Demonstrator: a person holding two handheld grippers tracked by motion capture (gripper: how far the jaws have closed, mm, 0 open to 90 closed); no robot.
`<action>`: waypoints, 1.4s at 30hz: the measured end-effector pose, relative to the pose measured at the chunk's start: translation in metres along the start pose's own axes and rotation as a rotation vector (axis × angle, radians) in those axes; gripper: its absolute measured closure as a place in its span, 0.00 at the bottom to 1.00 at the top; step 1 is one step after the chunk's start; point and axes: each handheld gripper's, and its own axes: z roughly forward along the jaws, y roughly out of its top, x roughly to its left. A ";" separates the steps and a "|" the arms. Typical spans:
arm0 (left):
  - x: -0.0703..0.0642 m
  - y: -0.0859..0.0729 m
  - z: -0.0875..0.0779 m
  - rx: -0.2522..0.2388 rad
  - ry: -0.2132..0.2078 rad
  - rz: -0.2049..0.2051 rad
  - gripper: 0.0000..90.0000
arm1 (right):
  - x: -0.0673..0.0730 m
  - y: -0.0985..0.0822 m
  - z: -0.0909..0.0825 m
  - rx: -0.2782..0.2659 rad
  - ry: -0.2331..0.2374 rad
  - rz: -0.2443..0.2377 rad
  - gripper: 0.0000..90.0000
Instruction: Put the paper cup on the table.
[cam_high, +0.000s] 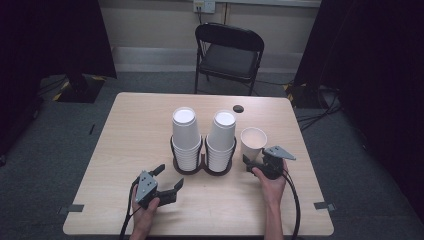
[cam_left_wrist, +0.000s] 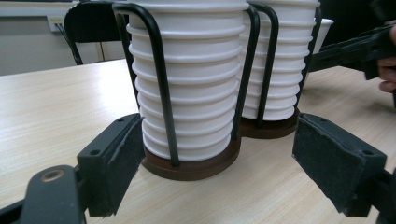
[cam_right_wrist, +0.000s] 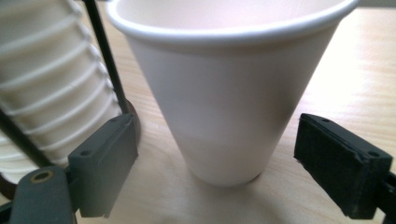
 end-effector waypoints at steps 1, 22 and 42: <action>0.001 0.000 0.000 -0.001 0.004 -0.010 0.18 | 0.001 0.000 -0.003 -0.007 -0.005 0.004 0.15; 0.001 0.000 -0.001 0.010 0.044 -0.044 0.18 | 0.050 -0.022 -0.059 -0.152 -0.022 -0.012 0.14; 0.001 0.000 -0.001 0.012 0.043 -0.041 0.18 | 0.080 -0.049 -0.063 -0.207 0.005 -0.072 0.15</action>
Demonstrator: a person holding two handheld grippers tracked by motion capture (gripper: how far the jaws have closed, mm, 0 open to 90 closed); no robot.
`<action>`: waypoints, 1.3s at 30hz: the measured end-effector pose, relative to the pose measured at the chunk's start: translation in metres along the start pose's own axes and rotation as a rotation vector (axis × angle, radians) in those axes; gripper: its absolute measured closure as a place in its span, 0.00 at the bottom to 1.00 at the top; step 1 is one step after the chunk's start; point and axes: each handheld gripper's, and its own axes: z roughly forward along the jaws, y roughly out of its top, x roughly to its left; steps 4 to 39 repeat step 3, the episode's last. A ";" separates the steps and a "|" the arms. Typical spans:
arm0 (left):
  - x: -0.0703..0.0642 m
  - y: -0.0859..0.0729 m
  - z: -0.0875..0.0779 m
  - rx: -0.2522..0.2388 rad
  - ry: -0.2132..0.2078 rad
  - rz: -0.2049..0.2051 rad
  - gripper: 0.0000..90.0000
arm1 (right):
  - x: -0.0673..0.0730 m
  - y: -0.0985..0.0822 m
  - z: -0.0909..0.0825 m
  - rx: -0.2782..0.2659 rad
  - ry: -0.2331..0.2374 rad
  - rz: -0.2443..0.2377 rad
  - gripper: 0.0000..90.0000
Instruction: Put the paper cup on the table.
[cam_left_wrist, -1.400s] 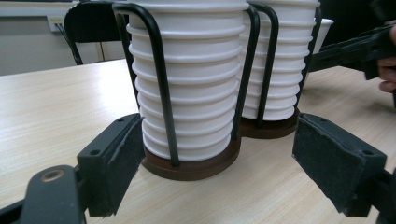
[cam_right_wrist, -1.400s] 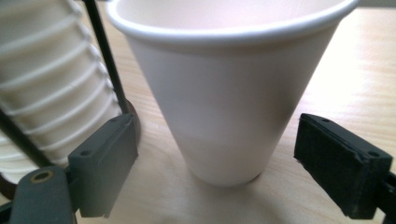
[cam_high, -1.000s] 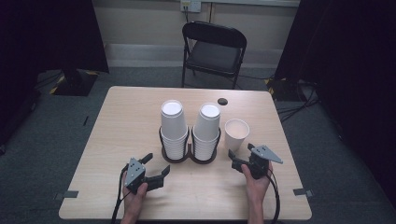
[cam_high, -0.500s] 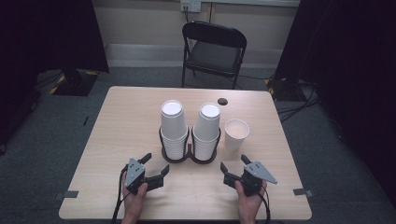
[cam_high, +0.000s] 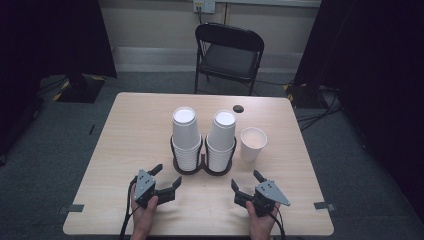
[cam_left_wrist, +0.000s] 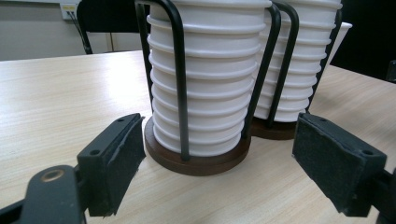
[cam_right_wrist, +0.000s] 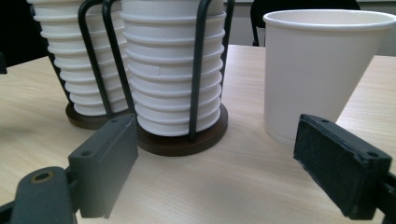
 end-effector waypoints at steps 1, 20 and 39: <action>0.000 0.000 0.000 -0.001 0.000 -0.003 0.18 | 0.000 0.000 0.000 -0.002 0.005 -0.002 0.14; 0.000 0.000 0.000 -0.001 -0.002 -0.005 0.18 | 0.002 0.000 0.000 0.004 -0.024 -0.007 0.14; 0.000 0.000 0.000 -0.001 -0.002 -0.005 0.18 | 0.002 0.000 0.000 0.004 -0.024 -0.007 0.14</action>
